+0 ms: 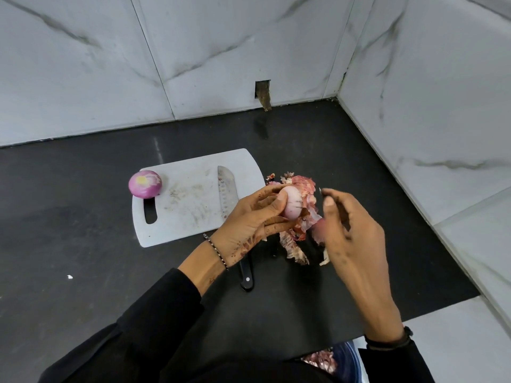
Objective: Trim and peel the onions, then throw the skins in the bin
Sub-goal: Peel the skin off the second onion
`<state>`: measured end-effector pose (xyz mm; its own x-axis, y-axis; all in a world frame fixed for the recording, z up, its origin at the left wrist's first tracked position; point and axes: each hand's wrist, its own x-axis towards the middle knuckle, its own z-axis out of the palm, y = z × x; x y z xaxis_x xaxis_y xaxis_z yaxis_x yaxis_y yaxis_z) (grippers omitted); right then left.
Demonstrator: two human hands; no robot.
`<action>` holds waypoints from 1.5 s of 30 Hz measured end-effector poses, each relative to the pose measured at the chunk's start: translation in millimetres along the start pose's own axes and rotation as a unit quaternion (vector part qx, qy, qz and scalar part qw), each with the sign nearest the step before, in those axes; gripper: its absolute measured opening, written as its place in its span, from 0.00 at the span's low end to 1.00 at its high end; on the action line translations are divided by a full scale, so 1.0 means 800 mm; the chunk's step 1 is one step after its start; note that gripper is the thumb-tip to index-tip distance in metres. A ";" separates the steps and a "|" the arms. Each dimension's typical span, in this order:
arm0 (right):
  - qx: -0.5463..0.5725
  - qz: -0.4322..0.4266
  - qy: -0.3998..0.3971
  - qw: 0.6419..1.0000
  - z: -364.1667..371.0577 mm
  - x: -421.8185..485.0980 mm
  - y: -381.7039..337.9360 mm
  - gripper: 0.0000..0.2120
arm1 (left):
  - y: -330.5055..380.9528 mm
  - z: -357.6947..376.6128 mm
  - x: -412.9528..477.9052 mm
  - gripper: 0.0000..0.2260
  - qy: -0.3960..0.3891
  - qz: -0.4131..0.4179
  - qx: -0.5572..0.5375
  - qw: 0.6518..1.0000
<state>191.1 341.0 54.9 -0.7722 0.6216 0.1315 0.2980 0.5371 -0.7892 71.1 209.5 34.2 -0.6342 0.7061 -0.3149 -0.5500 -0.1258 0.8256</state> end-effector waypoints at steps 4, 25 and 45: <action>0.077 -0.039 -0.029 0.996 0.031 -0.006 -0.040 0.24 | -0.008 0.014 -0.003 0.16 0.024 0.043 0.054 0.997; 0.005 0.026 -0.060 0.998 0.068 0.017 -0.068 0.34 | -0.013 0.011 -0.012 0.11 -0.006 0.030 0.044 0.999; 0.086 0.056 -0.127 0.987 0.055 0.040 -0.064 0.43 | -0.007 -0.011 -0.022 0.21 -0.099 -0.027 -0.092 0.990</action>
<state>126.4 308.8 73.0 -0.8620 0.4971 -0.0996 0.3064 0.3542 -0.8835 80.4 191.4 30.7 -0.4915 0.8361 -0.2438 -0.6820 -0.1954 0.7047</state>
